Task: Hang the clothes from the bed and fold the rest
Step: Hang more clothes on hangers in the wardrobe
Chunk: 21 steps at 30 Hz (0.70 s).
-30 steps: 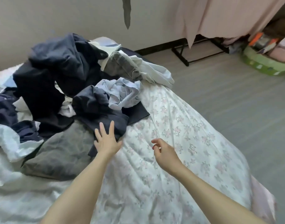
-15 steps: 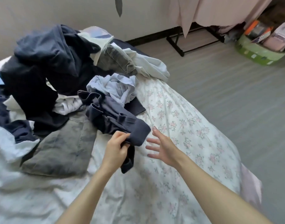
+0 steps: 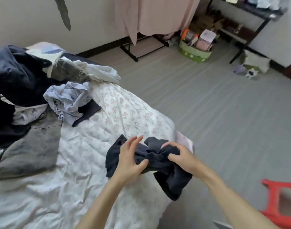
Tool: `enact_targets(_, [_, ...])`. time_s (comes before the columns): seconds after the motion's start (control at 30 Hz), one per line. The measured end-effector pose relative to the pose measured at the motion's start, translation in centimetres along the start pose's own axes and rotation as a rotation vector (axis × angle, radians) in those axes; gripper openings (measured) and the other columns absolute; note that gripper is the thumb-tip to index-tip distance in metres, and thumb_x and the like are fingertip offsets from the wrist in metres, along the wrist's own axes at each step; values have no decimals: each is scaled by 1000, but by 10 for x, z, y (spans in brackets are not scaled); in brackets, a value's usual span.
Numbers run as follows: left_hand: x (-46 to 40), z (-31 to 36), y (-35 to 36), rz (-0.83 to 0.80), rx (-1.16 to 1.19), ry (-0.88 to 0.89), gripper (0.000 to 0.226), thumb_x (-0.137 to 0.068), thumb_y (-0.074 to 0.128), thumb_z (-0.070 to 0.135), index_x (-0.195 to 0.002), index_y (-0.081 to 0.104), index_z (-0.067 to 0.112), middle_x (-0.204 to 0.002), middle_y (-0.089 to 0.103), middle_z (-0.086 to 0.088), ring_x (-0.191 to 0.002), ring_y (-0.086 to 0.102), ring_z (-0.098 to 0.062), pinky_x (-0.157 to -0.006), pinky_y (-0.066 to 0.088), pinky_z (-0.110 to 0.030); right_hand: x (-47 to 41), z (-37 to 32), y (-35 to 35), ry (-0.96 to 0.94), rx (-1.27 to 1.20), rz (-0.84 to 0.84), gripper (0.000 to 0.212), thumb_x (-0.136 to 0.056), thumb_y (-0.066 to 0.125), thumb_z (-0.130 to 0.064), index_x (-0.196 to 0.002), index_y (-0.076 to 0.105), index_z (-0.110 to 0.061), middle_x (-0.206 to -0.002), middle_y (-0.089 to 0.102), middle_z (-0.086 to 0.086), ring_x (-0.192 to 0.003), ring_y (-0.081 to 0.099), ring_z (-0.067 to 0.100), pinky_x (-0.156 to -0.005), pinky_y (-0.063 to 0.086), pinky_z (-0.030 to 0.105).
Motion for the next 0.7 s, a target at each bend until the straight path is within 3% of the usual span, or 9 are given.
enact_targets(0.1, [0, 55, 51, -330, -43, 90, 83, -64, 52, 25, -132, 15, 54, -145, 13, 20, -137, 9, -5, -112, 15, -30, 72, 4, -40, -38, 165, -36, 54, -69, 40, 10, -78, 60, -40, -85, 64, -24, -87, 58, -5, -78, 40, 8])
enact_targets(0.2, [15, 117, 115, -622, -38, 171, 86, -61, 52, 19, -129, 14, 54, -151, 6, 15, -142, 1, -10, -115, 13, -37, 144, 11, -81, -32, 275, 26, 59, -66, 36, 15, -74, 58, -38, -83, 62, -16, -85, 59, 5, -81, 44, 18])
enact_targets(0.3, [37, 169, 178, -711, -263, 379, 90, -69, 65, 19, -131, 12, 56, -156, -6, 6, -143, -11, -17, -114, 7, -44, 222, 22, -115, -40, 327, 122, 59, -64, 35, 16, -70, 56, -39, -79, 59, -17, -79, 57, 3, -74, 43, 13])
enact_targets(0.37, [55, 204, 217, -714, -445, 543, 77, -72, 70, 24, -135, 31, 45, -156, -2, 3, -143, -11, -19, -112, 7, -46, 276, 33, -132, -37, 349, 207, 62, -63, 35, 14, -68, 55, -44, -81, 58, -18, -84, 56, 8, -77, 45, 19])
enact_targets(0.4, [68, 223, 236, -730, -483, 619, 62, -73, 72, 26, -129, 45, 34, -155, 13, 1, -142, -1, -19, -111, 12, -45, 306, 42, -140, -19, 353, 268, 63, -63, 36, 14, -68, 55, -46, -82, 58, -20, -86, 56, 8, -79, 45, 22])
enact_targets(0.47, [91, 261, 267, -748, -407, 720, 26, -76, 72, 25, -98, 58, 22, -119, 57, 1, -119, 43, -17, -94, 35, -34, 363, 59, -156, -3, 357, 437, 66, -67, 43, 13, -77, 54, -51, -85, 57, -26, -88, 55, 1, -81, 43, 18])
enact_targets(0.53, [121, 299, 296, -784, -276, 732, 26, -79, 72, 20, -72, 47, 26, -71, 54, 9, -70, 49, -12, -64, 36, -25, 431, 85, -170, 61, 344, 650, 68, -77, 49, 5, -94, 48, -61, -95, 58, -29, -92, 55, -6, -81, 41, 11])
enact_targets(0.63, [161, 345, 332, -786, -176, 774, 34, -80, 71, 16, -68, 40, 25, -63, 44, 10, -57, 41, -7, -53, 30, -20, 521, 120, -176, 133, 301, 882, 58, -87, 54, -11, -107, 40, -64, -107, 59, -25, -100, 56, -5, -89, 42, 14])
enact_targets(0.7, [183, 362, 353, -886, -144, 742, 32, -79, 72, 16, -69, 42, 23, -64, 45, 10, -53, 42, -1, -51, 32, -14, 561, 137, -175, 175, 275, 980, 48, -88, 56, -14, -100, 46, -59, -100, 62, -27, -95, 58, -7, -84, 43, 11])
Point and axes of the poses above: each hand's wrist, its own x-axis away from the middle knuckle, its own y-axis out of the palm, z = x × y, the point moved 6 cm from there along -x, towards the middle knuckle
